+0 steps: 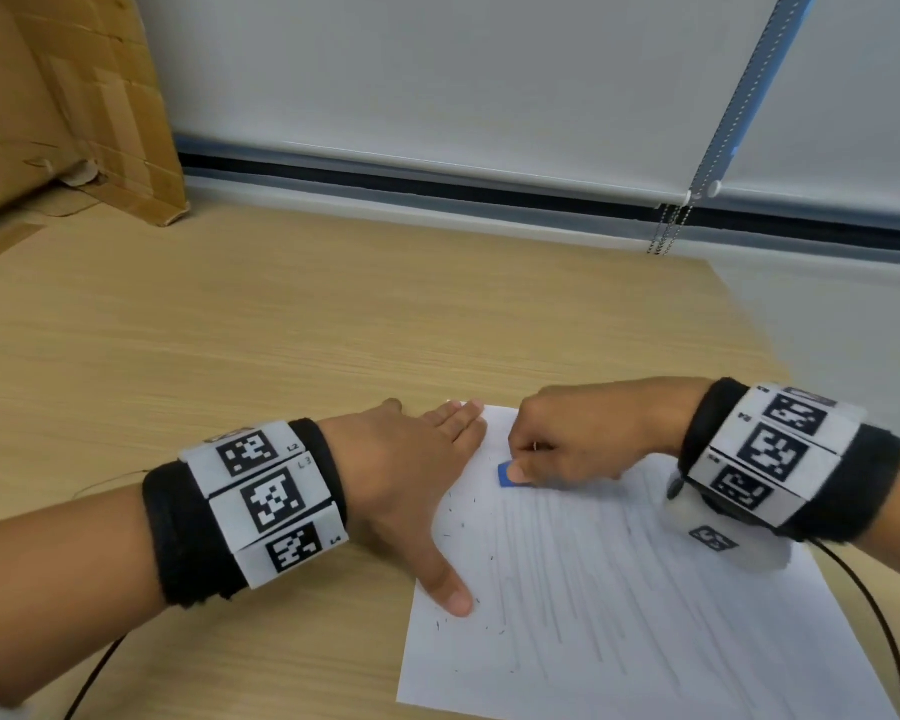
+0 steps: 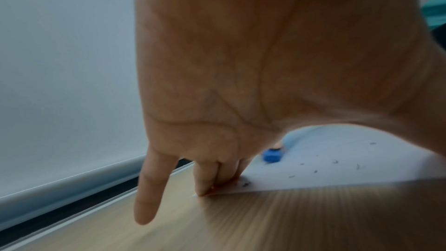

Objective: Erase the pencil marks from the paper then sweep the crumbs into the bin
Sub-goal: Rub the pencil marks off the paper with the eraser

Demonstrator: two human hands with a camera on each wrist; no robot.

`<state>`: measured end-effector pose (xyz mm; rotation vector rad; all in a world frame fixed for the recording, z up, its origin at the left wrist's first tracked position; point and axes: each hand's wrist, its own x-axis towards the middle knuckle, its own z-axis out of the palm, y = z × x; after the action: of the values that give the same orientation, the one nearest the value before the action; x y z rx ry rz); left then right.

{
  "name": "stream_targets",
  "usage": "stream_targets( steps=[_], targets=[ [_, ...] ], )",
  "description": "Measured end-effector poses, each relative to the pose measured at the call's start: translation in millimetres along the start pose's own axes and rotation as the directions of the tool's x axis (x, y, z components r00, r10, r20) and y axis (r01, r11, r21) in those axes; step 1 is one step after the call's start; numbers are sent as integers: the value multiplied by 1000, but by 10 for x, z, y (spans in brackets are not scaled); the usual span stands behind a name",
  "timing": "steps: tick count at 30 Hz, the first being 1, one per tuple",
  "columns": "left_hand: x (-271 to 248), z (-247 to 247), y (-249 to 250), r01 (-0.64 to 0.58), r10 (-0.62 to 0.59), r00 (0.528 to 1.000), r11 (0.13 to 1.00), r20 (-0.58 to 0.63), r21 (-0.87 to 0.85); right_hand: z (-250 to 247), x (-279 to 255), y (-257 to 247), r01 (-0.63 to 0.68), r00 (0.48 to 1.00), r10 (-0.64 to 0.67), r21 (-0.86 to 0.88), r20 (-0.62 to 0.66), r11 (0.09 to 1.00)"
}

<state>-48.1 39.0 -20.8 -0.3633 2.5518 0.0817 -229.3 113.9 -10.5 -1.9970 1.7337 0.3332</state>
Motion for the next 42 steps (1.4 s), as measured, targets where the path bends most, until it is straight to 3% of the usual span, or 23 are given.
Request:
stream_targets(
  steps=[4,9,15,19,25,30,36,40,42],
  targets=[
    [-10,0,1,5,-5,1000,1000,-7,0,-105,29,122,-95,991,98,45,-88,994],
    [-12,25,1,0,-1,1000,1000,-31,-20,27,-48,-44,-27,998,24,61,51,998],
    [-19,34,24,11,-11,999,1000,-46,-3,-76,37,-13,-64,996,72,164,-45,984],
    [-9,36,25,6,-6,999,1000,-50,5,116,-59,-247,51,995,-56,66,77,997],
    [0,42,13,7,-7,999,1000,-33,-1,-2,-13,-182,22,998,-22,-6,-65,1000],
    [-25,5,60,24,-24,1000,1000,-15,7,171,-194,-376,87,995,-86,-32,44,996],
    [-43,0,47,14,-14,1000,1000,-18,-20,110,-105,-160,-3,992,9,48,-129,999],
    [-27,-2,65,20,-20,1000,1000,-3,-5,193,-230,-300,7,999,-11,93,46,996],
    [-26,-11,70,31,-31,999,1000,22,-2,105,-178,-251,-2,999,-1,71,33,997]
  ],
)
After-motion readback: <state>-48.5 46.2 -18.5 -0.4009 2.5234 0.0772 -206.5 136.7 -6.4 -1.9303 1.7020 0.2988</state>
